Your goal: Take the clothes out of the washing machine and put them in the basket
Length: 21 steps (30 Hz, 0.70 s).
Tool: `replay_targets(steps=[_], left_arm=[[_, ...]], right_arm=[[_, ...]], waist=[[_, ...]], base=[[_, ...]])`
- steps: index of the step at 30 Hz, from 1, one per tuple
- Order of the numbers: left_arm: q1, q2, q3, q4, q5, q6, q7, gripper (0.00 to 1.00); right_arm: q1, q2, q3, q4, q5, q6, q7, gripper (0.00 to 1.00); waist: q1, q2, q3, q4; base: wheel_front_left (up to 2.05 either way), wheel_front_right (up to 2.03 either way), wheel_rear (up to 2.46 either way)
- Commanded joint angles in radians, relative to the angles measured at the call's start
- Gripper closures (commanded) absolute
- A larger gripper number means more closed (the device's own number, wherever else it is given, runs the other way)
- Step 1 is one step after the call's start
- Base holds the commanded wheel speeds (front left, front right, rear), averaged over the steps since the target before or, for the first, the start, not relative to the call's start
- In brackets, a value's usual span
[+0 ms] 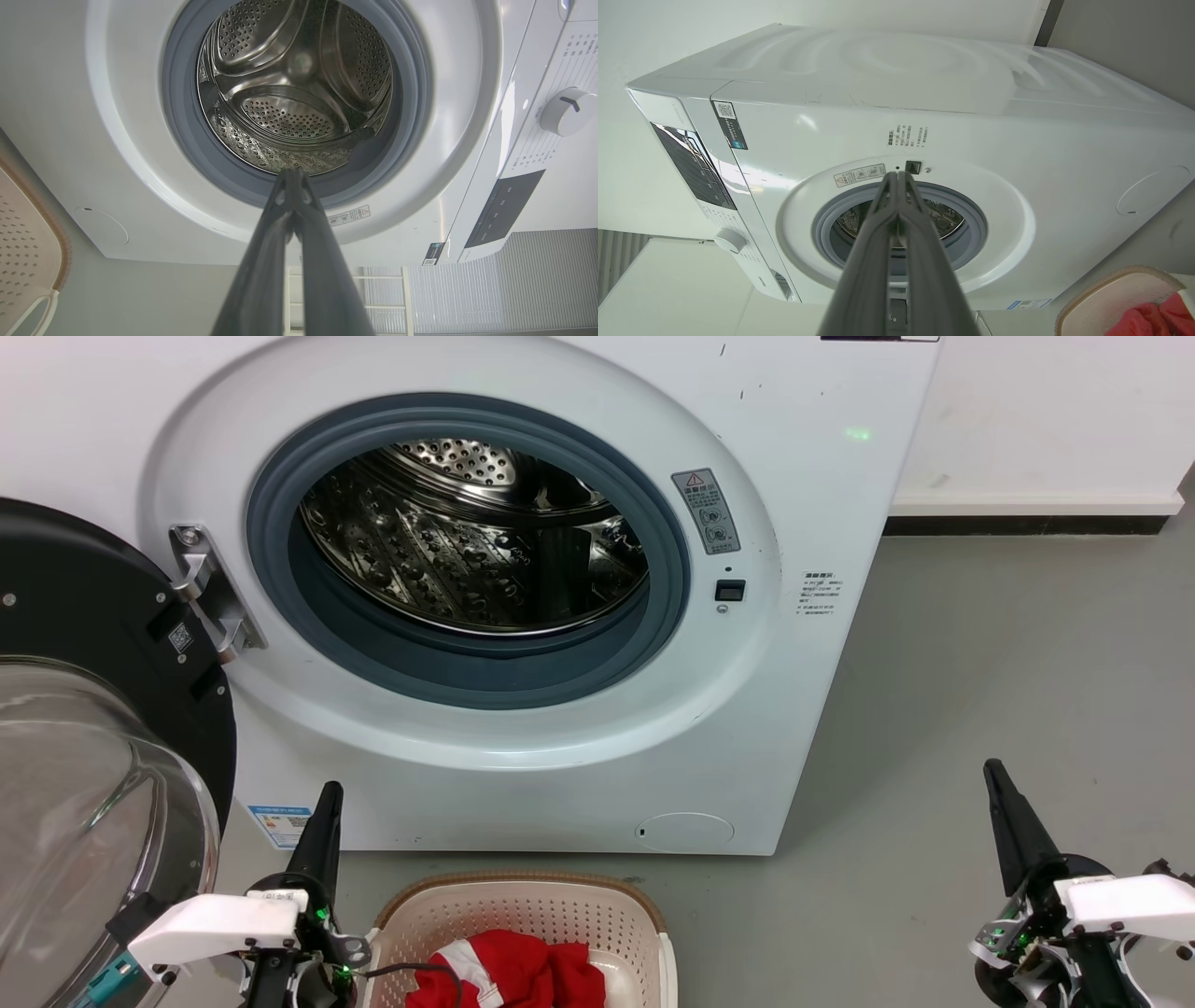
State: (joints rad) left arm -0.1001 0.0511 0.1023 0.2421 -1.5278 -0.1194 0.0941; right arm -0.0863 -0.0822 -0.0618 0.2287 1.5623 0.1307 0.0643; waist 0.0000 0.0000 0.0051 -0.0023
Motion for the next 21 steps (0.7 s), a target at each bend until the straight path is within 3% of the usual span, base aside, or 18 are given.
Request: replay_targets(steps=[1,12,21], left_arm=[[-0.011,-0.001,0.006,0.001,-0.019,-0.007,0.008,1.00],[-0.013,-0.001,0.016,0.005,-0.090,-0.015,0.025,1.00],[-0.012,-0.001,0.015,0.004,-0.086,-0.015,0.025,1.00]], right_arm=[[-0.019,0.001,-0.004,0.004,0.021,0.000,0.006,1.00],[-0.025,0.004,-0.014,0.017,0.089,0.000,0.020,1.00],[-0.025,0.007,-0.017,0.016,0.079,0.000,0.023,1.00]], waist=[[0.0000,0.0000,0.000,0.000],[0.0000,0.0000,-0.002,0.002],[0.0000,0.0000,-0.002,0.002]], base=[[0.00,0.00,0.00],[0.00,0.00,0.00],[0.00,0.00,0.00]])
